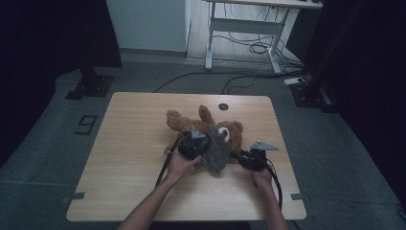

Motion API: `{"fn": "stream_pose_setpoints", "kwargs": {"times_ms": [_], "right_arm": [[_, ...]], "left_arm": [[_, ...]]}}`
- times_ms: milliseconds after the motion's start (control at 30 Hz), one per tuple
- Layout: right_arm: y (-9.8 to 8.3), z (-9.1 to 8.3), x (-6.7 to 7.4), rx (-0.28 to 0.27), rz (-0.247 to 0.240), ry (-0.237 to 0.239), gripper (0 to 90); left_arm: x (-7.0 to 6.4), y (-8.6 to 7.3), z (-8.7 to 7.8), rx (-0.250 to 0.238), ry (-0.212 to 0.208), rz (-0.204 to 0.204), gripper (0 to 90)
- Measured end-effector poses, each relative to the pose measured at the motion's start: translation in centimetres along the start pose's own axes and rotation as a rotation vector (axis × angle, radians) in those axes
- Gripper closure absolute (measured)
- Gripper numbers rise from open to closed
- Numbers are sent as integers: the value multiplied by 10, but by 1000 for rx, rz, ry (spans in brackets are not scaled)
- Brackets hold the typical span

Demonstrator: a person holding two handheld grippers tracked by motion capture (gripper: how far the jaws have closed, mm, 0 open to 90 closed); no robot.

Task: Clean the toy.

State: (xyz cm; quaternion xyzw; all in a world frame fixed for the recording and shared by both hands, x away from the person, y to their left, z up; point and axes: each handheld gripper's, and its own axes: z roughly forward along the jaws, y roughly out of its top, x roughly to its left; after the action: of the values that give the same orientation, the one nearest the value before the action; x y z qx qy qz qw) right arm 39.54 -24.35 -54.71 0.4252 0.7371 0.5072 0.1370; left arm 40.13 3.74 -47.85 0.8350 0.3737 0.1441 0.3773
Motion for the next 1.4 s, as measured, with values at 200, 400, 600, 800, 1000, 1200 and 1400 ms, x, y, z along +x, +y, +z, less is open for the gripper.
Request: {"fn": "stream_pose_setpoints", "kwargs": {"times_ms": [200, 400, 600, 800, 1000, 1200, 1400], "right_arm": [[0, -1, -1, 0, 0, 4, 668], [0, -2, -2, 3, -2, 5, 668], [0, -1, -2, 5, -1, 4, 668], [0, -1, -1, 4, -3, 5, 669], [0, -2, -1, 5, -5, 4, 669], [1, -2, -1, 8, -7, 3, 670], [1, -2, -1, 13, -9, -2, 671]], "left_arm": [[21, -8, -27, -33, 35, -26, 793], [49, -22, -51, -48, 102, -64, 793], [80, -48, -55, -20, 118, -145, 794], [102, -63, -55, -17, 119, -211, 793], [112, -65, -54, 11, 160, -218, 794], [121, -78, -51, 47, 178, -244, 793], [114, -68, -66, -28, 130, -229, 792]]}}
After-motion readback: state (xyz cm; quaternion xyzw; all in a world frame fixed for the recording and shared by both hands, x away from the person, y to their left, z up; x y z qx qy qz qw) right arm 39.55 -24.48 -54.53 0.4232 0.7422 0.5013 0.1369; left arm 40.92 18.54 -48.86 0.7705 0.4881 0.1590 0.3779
